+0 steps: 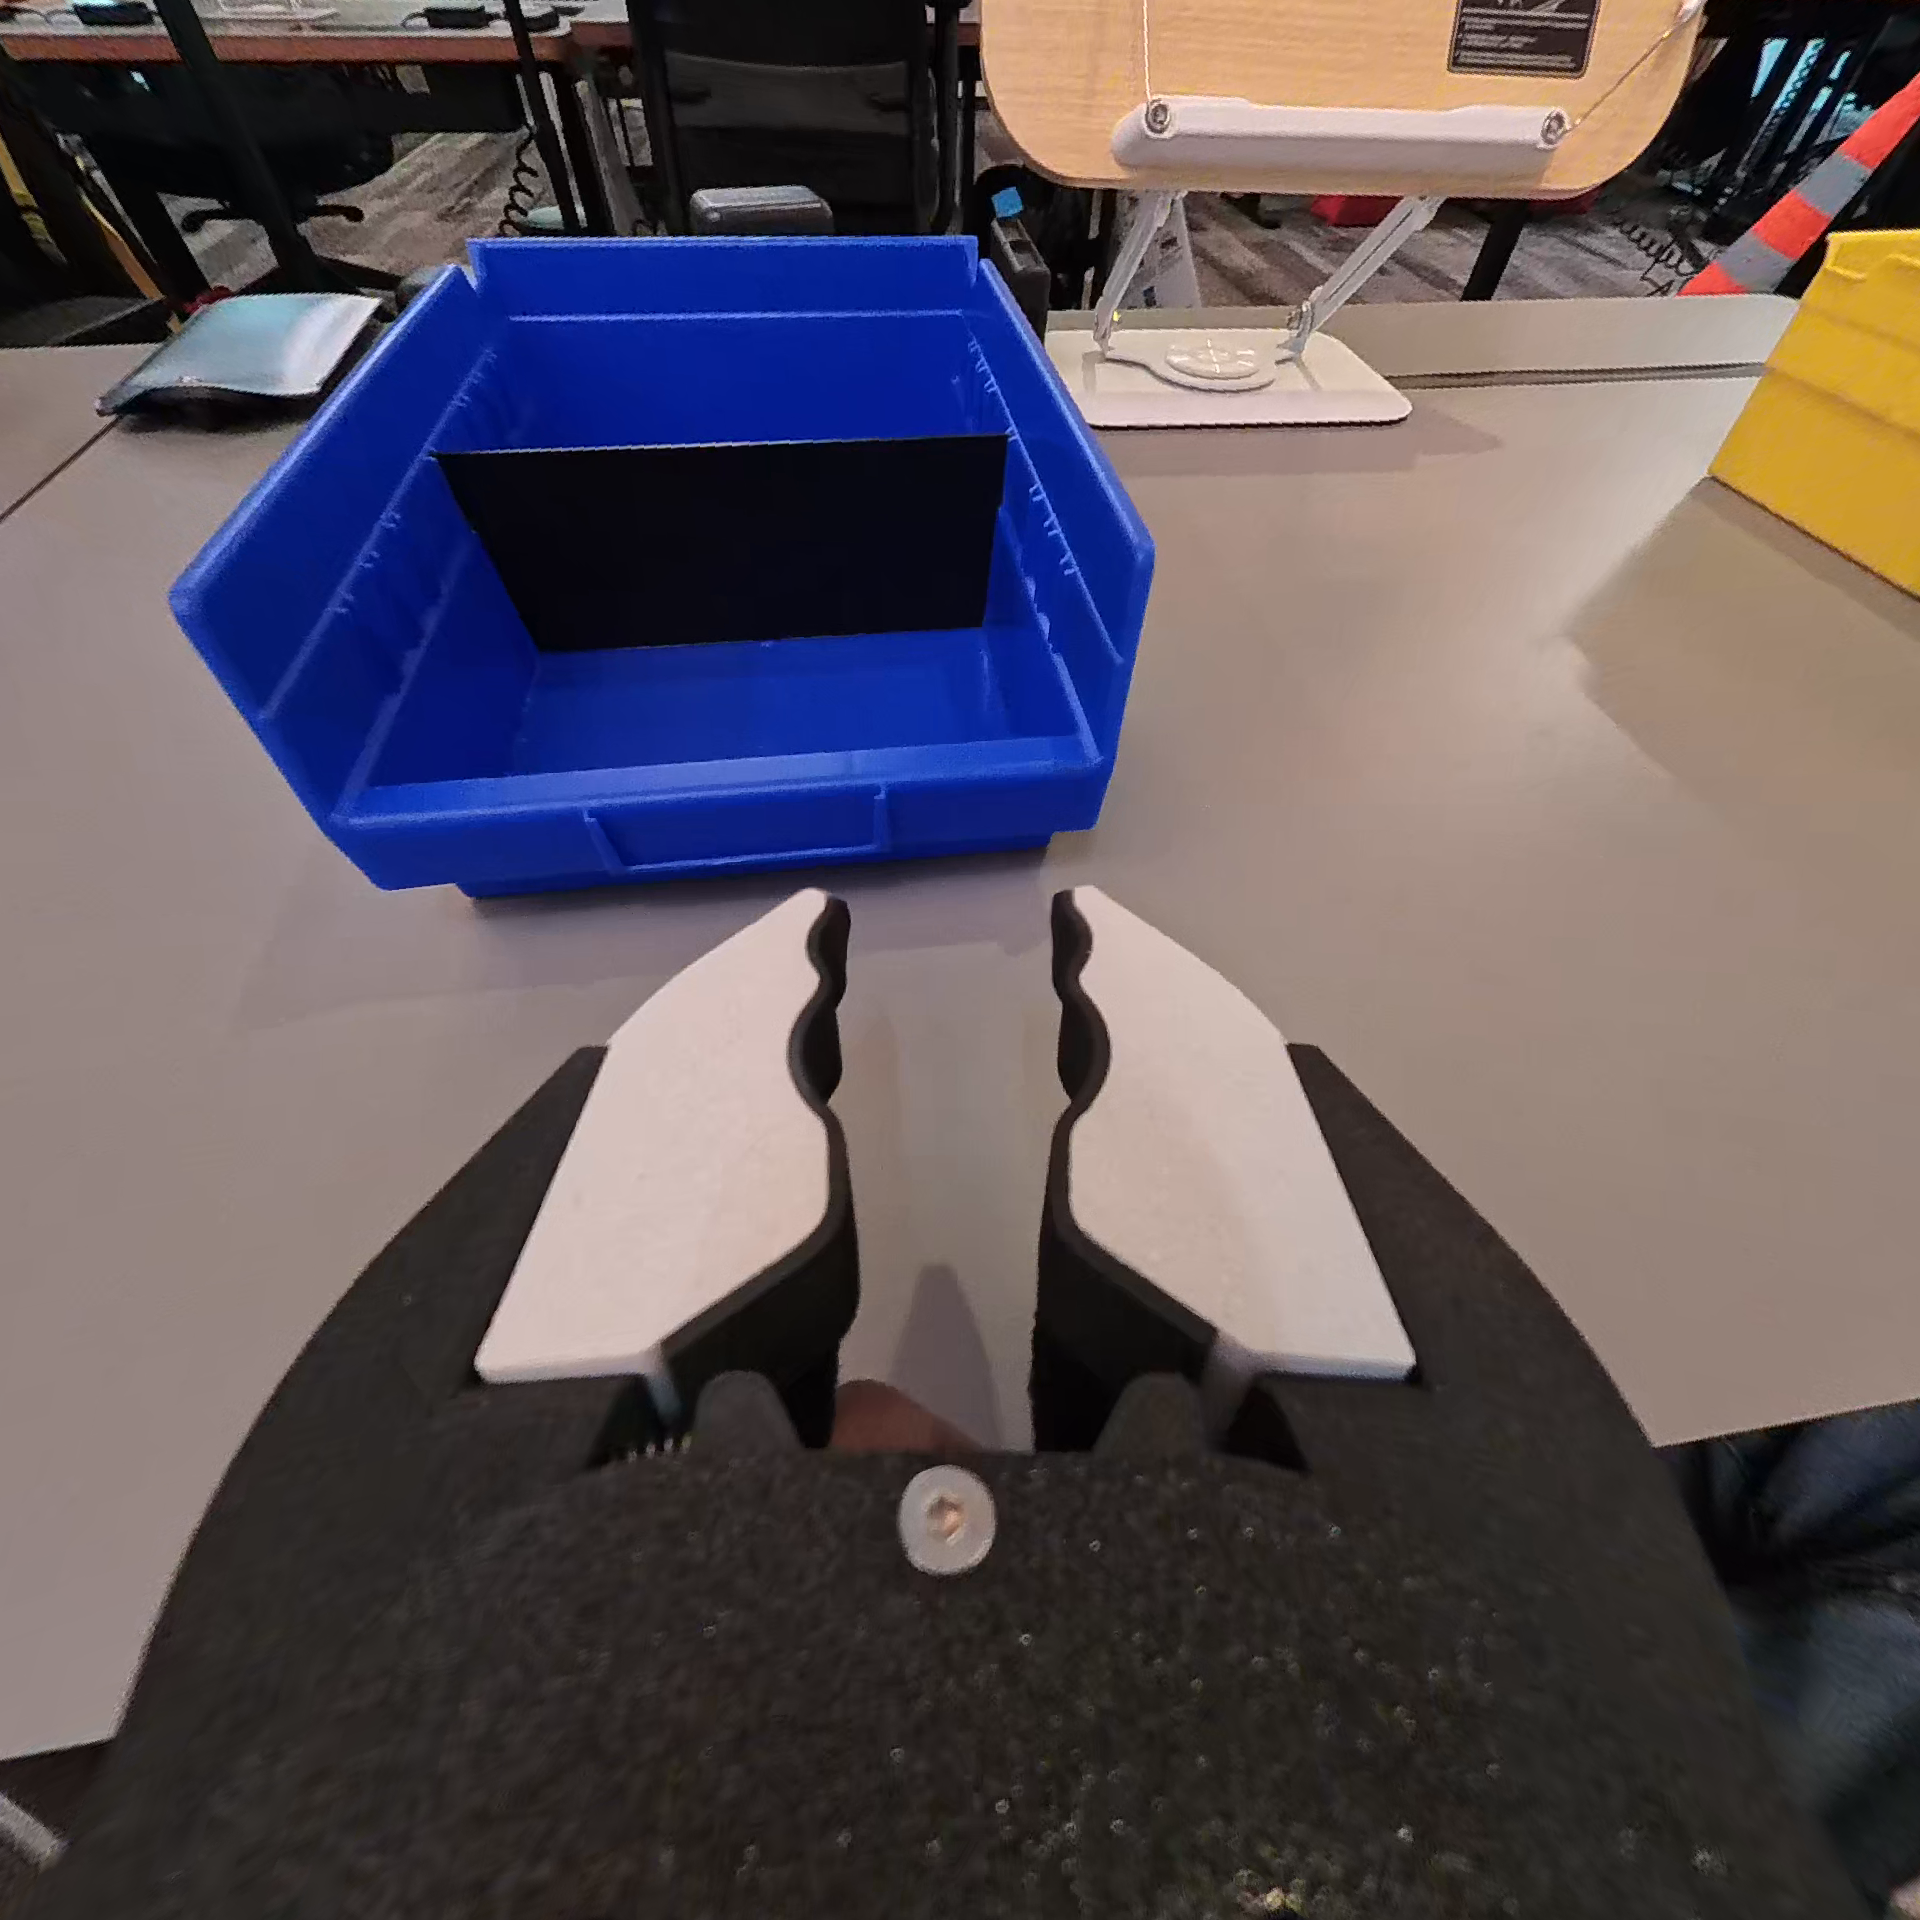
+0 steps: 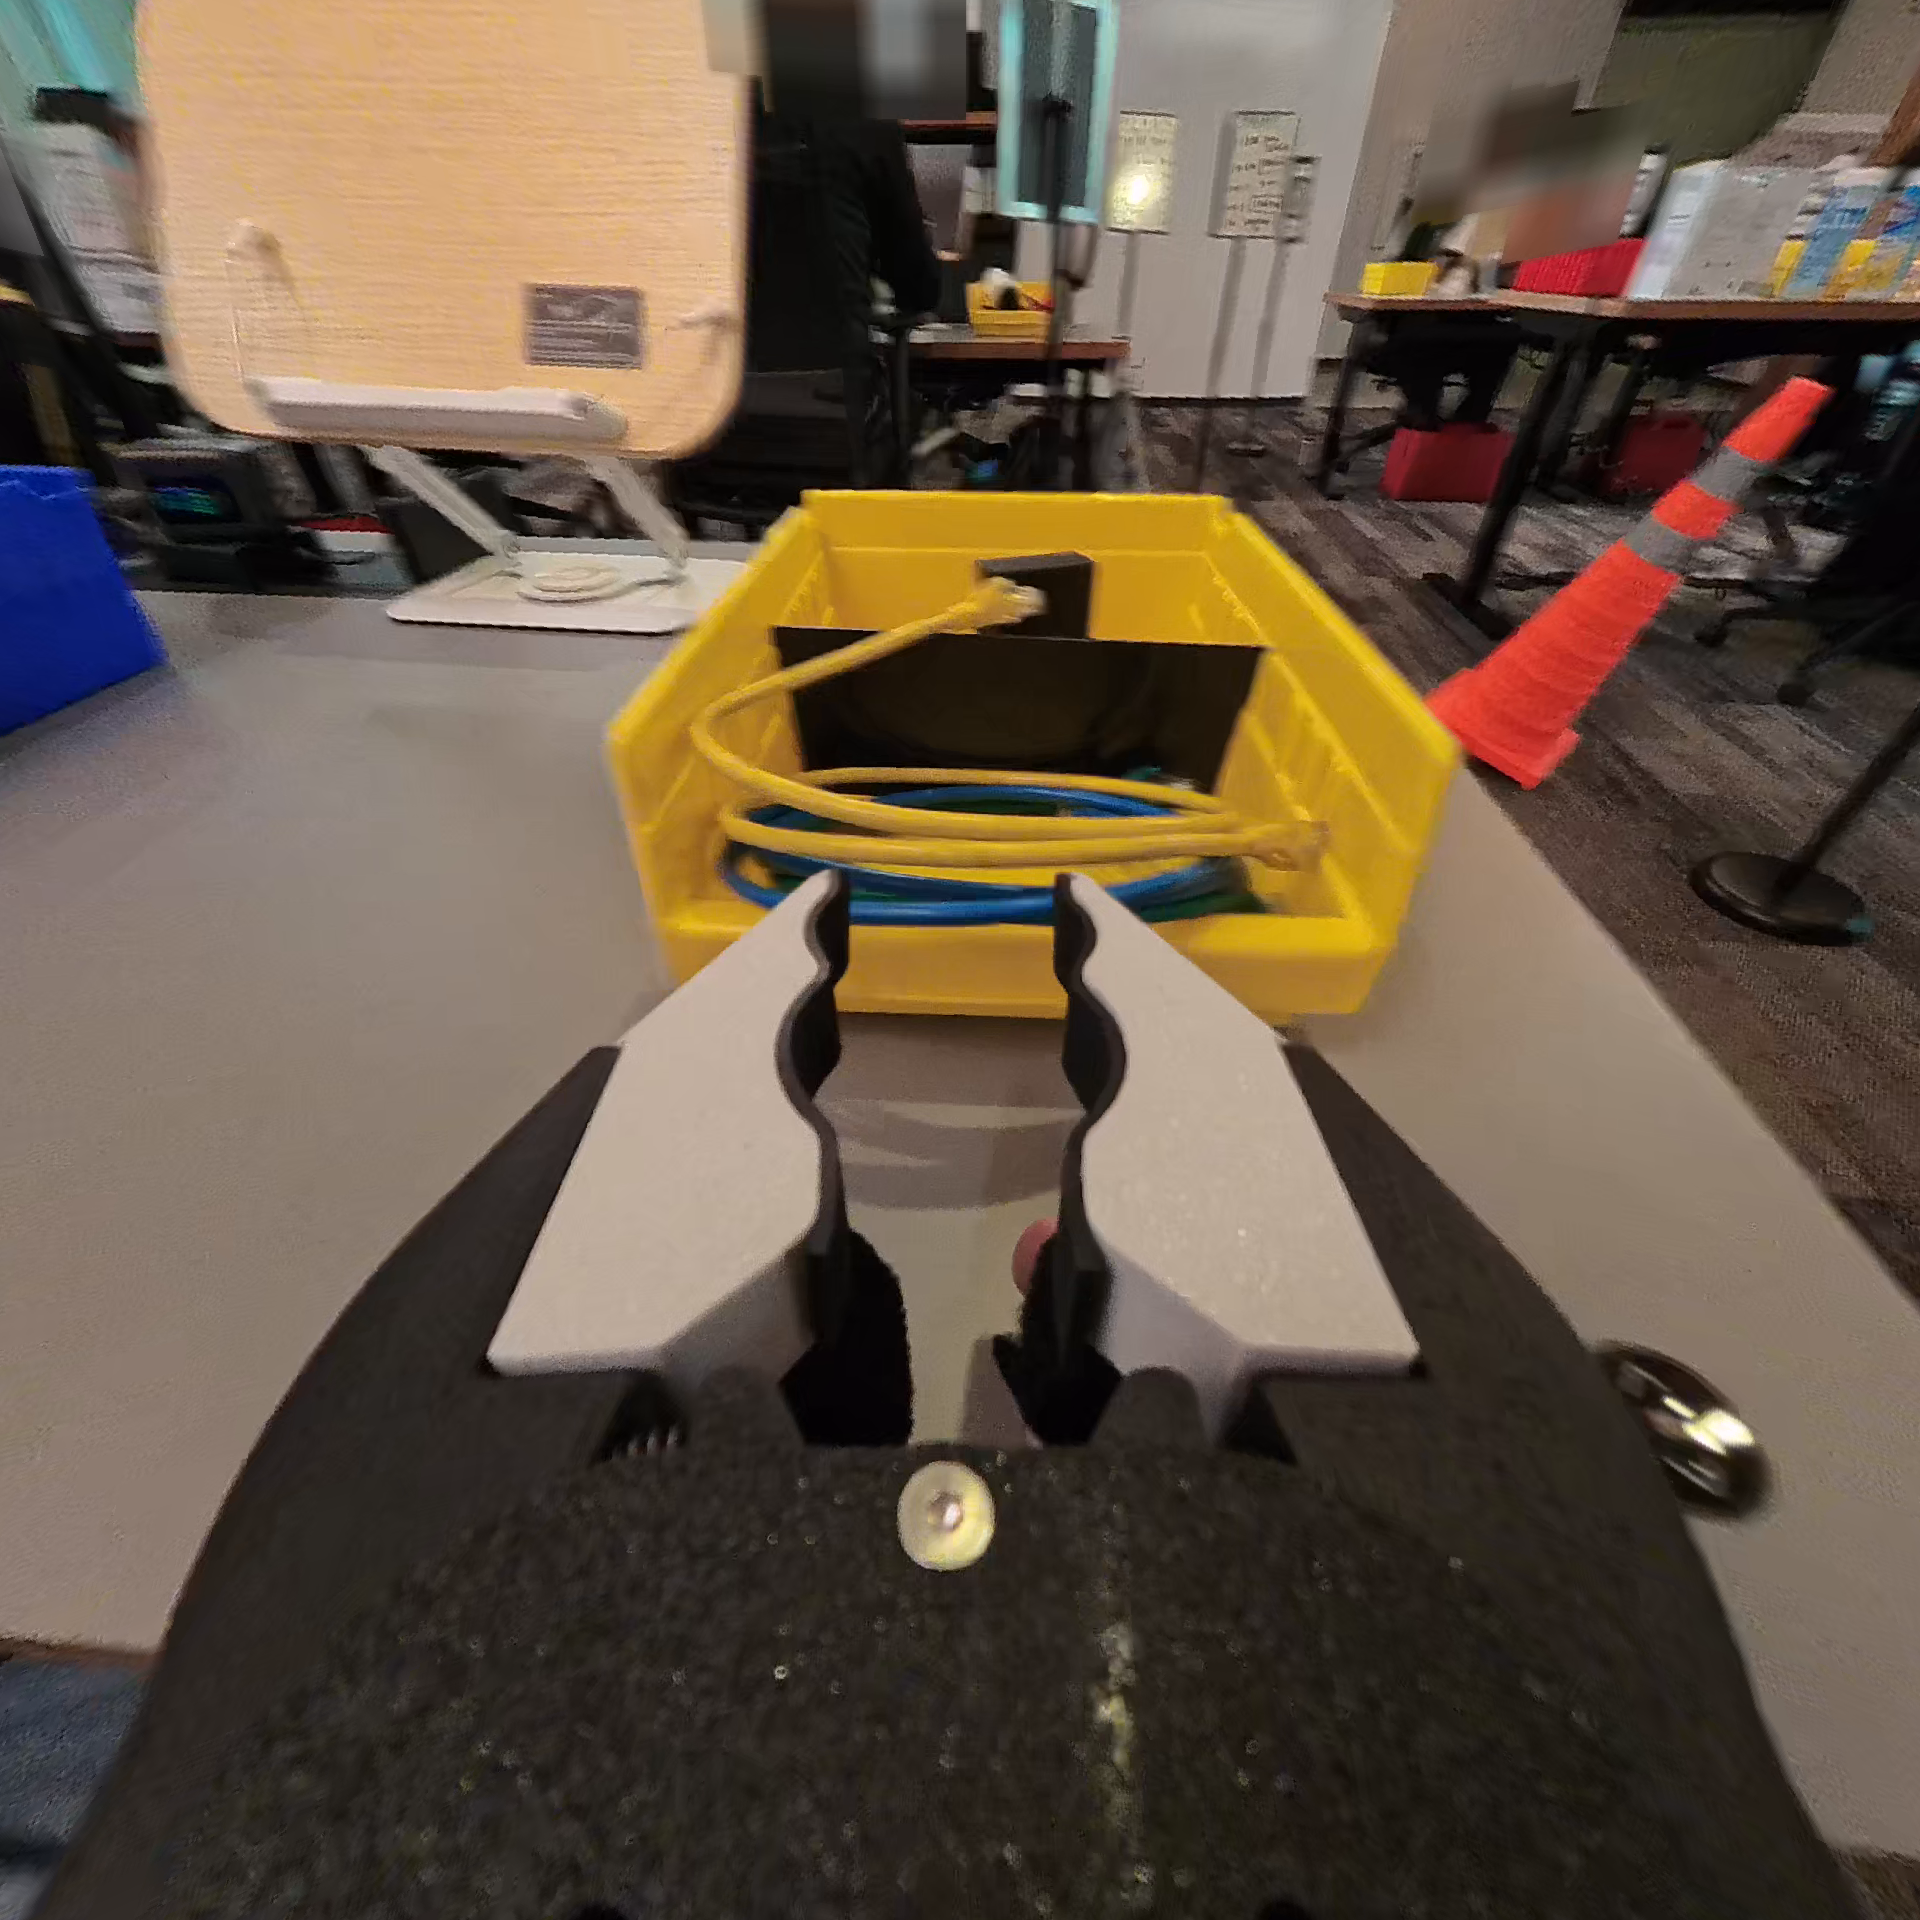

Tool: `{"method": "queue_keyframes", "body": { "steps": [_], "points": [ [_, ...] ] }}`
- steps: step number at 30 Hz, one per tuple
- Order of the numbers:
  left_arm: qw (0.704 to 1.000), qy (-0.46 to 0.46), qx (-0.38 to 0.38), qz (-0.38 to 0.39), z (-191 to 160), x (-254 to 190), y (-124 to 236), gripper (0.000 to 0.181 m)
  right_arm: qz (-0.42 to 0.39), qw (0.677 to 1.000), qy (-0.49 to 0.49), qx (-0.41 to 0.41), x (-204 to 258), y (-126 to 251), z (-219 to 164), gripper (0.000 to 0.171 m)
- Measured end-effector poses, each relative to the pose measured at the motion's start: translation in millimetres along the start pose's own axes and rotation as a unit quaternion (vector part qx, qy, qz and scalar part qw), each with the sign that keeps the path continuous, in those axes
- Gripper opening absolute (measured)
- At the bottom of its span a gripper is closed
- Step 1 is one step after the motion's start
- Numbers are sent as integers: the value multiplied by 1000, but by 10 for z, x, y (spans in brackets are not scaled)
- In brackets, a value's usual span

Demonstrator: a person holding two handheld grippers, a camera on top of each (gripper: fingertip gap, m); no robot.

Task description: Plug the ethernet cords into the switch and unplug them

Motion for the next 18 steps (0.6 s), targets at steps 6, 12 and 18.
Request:
{"method": "queue_keyframes", "body": {
  "steps": [6, 12, 18],
  "points": [
    [998, -55, -17, -9, -2, -199, -38, 42, 80, 995, 8, 55, 830, -422, 13, 53],
    [990, -117, -22, -77, -39, -781, -80, 55, 49, 995, -30, 83, 1081, -892, 107, 58],
    [964, -181, -10, -194, 9, -1861, -321, 57, 219, 974, 5, 51, 1623, -147, 140, 47]
  ]
}}
Point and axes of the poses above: each gripper's, where its closed fingertips meet, y back along the fingers, z out of its top, x = y × z across the jaws, the point moved 9 cm from there along y, back along the fingers, and after that the axes turned 11 degrees about x, right-handed, at the moved point
